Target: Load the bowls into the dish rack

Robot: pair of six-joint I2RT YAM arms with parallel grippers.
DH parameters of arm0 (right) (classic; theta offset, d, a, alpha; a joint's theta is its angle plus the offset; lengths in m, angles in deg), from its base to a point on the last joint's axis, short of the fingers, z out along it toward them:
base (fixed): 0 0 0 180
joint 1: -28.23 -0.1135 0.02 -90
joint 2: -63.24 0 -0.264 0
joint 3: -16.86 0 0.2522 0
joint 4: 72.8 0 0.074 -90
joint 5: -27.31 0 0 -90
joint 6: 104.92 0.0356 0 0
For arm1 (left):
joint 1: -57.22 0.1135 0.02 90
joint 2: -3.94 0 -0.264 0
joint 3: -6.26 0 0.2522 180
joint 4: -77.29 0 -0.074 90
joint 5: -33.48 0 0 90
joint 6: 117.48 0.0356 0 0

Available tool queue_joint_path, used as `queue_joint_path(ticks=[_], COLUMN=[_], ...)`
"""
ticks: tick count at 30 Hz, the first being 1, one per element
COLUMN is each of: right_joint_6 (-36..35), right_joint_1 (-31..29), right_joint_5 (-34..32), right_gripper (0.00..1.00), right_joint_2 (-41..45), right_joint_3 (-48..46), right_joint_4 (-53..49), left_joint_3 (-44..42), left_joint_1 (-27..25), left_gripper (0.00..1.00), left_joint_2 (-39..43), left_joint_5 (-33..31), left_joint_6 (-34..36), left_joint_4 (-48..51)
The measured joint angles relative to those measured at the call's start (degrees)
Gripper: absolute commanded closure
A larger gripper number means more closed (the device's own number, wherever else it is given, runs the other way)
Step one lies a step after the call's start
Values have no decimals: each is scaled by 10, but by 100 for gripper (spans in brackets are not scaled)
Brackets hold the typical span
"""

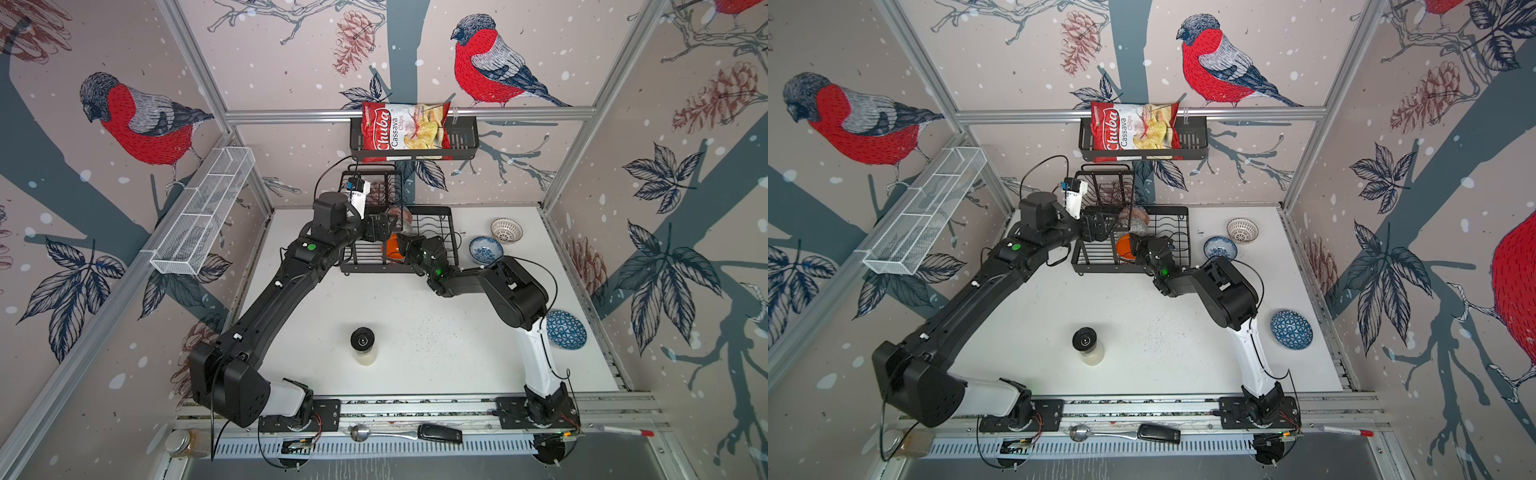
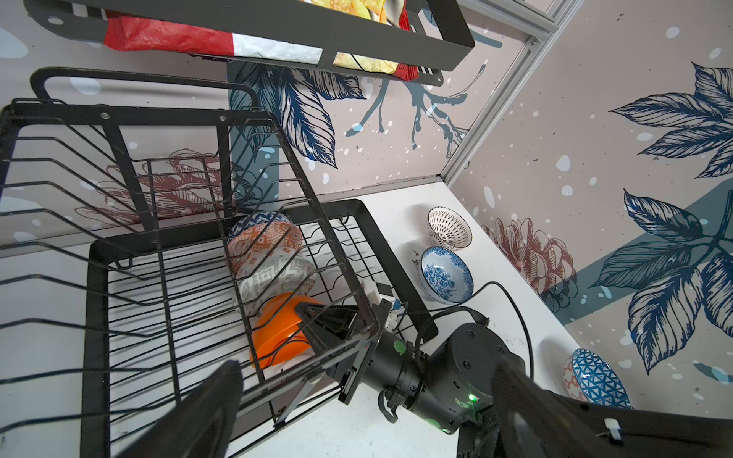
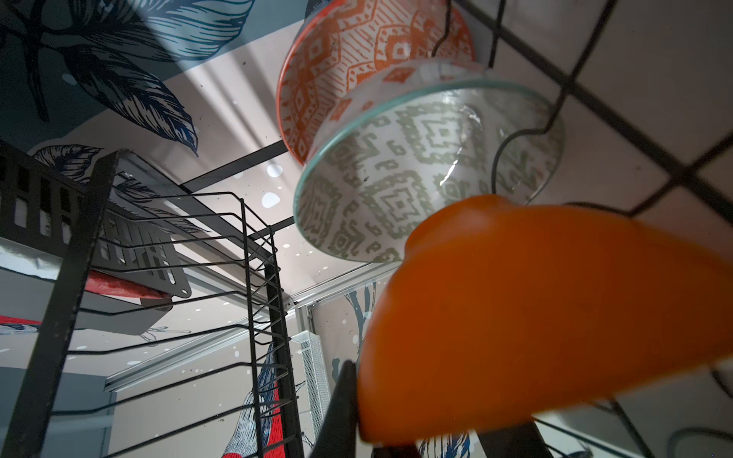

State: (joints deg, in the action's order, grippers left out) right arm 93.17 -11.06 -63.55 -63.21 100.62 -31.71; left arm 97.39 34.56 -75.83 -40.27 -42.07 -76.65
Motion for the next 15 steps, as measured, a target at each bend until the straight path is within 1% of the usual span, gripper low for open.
queue_joint_path(ticks=[15], right_joint_6=[0], right_joint_1=[-12], right_joint_5=[-35], right_gripper=[86], right_joint_2=[30], right_joint_3=[-2], right_joint_4=[-75], left_joint_3=[0], left_joint_1=[-1], left_gripper=[2], left_joint_2=[1], left_joint_5=[0], left_joint_6=[0], left_joint_4=[0])
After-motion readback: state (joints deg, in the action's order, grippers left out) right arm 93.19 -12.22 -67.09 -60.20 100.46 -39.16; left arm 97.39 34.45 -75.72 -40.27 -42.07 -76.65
